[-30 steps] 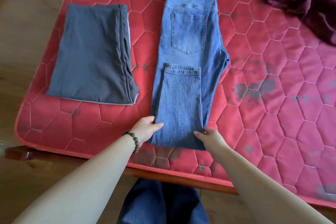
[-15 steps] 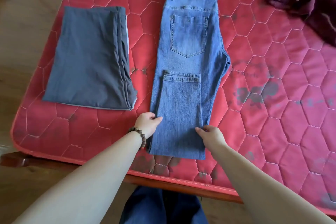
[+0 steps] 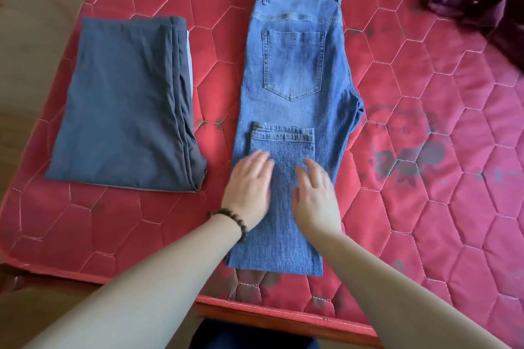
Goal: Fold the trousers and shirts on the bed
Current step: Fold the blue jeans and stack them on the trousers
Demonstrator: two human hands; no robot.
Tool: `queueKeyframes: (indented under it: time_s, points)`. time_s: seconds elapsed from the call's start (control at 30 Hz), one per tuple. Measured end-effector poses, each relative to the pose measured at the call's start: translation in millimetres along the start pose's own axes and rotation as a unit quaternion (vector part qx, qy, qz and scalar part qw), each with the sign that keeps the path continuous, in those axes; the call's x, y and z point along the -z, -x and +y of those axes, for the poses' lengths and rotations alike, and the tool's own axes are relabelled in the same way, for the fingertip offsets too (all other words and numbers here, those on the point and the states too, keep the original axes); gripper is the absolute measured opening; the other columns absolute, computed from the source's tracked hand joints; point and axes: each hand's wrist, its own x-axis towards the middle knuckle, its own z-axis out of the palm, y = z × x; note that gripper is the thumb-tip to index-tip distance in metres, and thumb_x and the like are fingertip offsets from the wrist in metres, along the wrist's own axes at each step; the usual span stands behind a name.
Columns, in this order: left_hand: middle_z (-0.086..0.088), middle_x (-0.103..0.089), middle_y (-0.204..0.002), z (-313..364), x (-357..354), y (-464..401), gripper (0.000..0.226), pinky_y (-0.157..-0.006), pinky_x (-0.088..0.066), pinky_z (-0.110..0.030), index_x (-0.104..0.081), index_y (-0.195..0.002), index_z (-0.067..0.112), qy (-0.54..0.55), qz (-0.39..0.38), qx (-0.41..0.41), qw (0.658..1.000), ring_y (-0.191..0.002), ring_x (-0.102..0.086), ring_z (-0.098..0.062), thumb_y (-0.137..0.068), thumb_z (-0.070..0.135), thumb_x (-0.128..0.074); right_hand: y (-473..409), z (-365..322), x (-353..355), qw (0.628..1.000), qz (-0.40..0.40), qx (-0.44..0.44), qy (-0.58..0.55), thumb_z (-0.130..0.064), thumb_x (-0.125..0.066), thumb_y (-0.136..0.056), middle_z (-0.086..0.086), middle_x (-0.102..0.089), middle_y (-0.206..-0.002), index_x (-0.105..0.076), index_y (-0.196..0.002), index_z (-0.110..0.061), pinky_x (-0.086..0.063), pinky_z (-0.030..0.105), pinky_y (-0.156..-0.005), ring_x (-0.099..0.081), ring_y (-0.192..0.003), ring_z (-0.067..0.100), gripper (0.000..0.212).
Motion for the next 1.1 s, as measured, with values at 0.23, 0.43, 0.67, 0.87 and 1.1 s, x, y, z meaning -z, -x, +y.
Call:
queueKeyframes:
  time_s: [0.23,0.43,0.67,0.87,1.1]
  points:
    - [-0.001,-0.006,-0.161,-21.3,-34.9,-38.2,0.061,-0.120,0.000,-0.040,-0.012,-0.153,0.013,-0.118,-0.083,0.008,0.990,-0.148,-0.001,-0.016,-0.098,0.032,-0.030,-41.6,13.5,-38.7,0.988,-0.112,0.061,0.084,-0.024,-0.037,-0.100,0.009,-0.014,-0.159,-0.019,-0.150,-0.005,0.001,0.038,-0.121,-0.008,-0.148,0.023,0.056]
    - [-0.009,-0.012,-0.160,-27.2,-49.2,-34.1,0.068,-0.119,-0.008,-0.050,-0.021,-0.152,0.022,-0.122,-0.019,0.027,0.992,-0.146,-0.003,-0.038,-0.089,0.042,-0.035,-34.2,24.7,-54.0,0.986,-0.082,0.005,0.143,-0.047,-0.025,-0.098,0.004,-0.002,-0.160,-0.014,-0.152,-0.014,0.007,0.047,-0.118,0.003,-0.148,0.016,0.065]
    - [-0.007,-0.008,-0.161,-28.2,-42.9,-36.9,0.068,-0.118,-0.007,-0.051,-0.019,-0.152,0.026,-0.120,-0.048,0.036,0.991,-0.146,-0.003,-0.038,-0.090,0.044,-0.039,-36.8,25.0,-52.3,0.986,-0.093,0.008,0.139,-0.048,-0.020,-0.097,0.004,-0.003,-0.161,-0.012,-0.153,-0.018,0.007,0.045,-0.119,0.003,-0.149,0.017,0.065]
    - [-0.004,-0.004,-0.161,-17.8,-30.5,-18.4,0.060,-0.117,-0.002,-0.054,-0.023,-0.151,0.025,-0.092,-0.062,0.054,0.992,-0.147,0.002,-0.032,-0.095,0.037,-0.041,-26.1,19.6,-41.4,0.989,-0.095,-0.012,0.117,-0.042,-0.027,-0.100,0.002,-0.003,-0.161,-0.012,-0.153,-0.019,0.008,0.044,-0.119,0.001,-0.149,0.017,0.060]
    - [-0.013,-0.025,-0.156,18.8,-54.8,81.9,0.063,-0.117,-0.017,-0.053,-0.034,-0.147,0.008,-0.111,-0.087,0.033,0.989,-0.145,-0.020,-0.025,-0.091,0.037,-0.033,83.7,10.3,-50.6,0.992,-0.071,0.035,0.101,-0.029,-0.037,-0.093,0.012,-0.031,-0.154,-0.038,-0.144,-0.002,-0.015,0.049,-0.117,-0.024,-0.144,0.025,0.058]
